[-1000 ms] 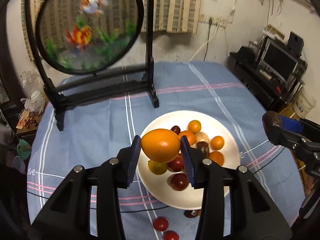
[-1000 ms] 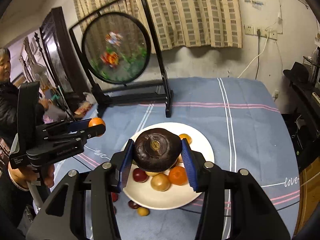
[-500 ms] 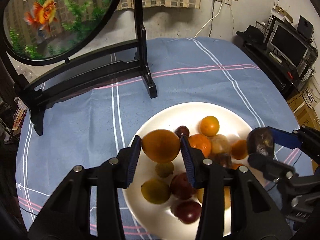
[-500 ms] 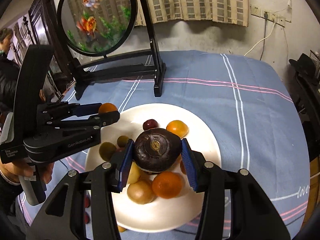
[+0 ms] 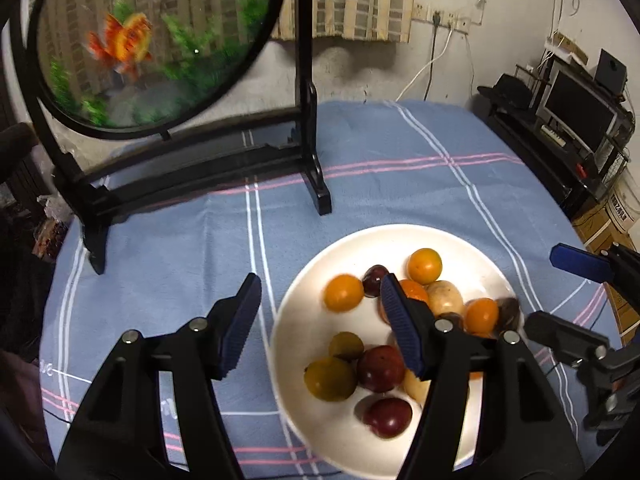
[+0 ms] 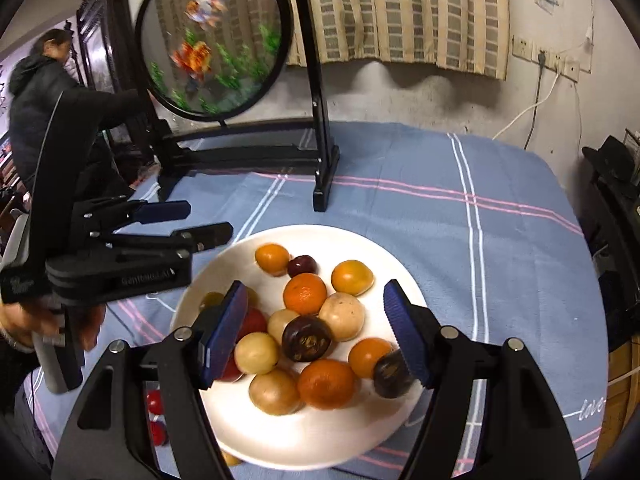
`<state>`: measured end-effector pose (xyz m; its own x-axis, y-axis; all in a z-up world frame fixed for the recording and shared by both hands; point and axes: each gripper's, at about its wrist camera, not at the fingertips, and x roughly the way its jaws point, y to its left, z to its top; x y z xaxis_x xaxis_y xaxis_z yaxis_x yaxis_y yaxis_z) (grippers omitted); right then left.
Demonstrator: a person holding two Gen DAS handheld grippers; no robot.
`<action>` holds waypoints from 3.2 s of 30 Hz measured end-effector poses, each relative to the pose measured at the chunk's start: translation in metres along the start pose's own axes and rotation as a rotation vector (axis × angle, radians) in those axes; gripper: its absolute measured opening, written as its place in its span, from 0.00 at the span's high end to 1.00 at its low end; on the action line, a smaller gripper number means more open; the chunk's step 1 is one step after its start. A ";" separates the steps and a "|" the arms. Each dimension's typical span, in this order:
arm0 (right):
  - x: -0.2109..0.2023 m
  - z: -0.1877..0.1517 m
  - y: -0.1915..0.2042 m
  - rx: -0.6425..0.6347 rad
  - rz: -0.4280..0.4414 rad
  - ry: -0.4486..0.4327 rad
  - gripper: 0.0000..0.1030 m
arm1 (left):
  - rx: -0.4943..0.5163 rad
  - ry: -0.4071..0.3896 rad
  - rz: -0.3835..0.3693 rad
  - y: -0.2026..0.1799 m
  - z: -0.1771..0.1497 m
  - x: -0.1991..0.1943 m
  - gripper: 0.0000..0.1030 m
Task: Organize fruits
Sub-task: 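Grasp a red tomato with the left tool while the right tool grasps a yellow fruit, then carry the red tomato and yellow fruit over the white plate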
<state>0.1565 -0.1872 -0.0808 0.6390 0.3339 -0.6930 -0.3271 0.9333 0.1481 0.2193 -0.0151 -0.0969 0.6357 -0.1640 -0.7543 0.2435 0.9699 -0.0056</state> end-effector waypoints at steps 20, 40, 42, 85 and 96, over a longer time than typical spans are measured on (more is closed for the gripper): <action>0.010 -0.143 0.068 -0.213 0.016 0.264 0.40 | -0.089 0.044 0.046 0.028 -0.135 -0.104 0.30; 0.020 -0.147 0.061 -0.164 0.119 0.320 0.75 | -0.087 0.211 -0.028 -0.012 -0.202 -0.066 0.30; 0.014 -0.151 0.058 -0.135 0.127 0.322 0.75 | -0.080 0.225 -0.030 -0.019 -0.203 -0.056 0.30; -0.136 -0.019 0.041 0.009 0.057 -0.155 0.75 | 0.106 -0.150 0.008 -0.058 -0.057 -0.162 0.70; -0.109 -0.022 0.029 0.047 0.069 -0.115 0.75 | 0.094 -0.100 0.013 -0.054 -0.052 -0.130 0.70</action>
<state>0.0618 -0.1995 -0.0168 0.6925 0.4082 -0.5948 -0.3420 0.9117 0.2276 0.0850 -0.0369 -0.0330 0.7081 -0.1735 -0.6845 0.2998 0.9515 0.0689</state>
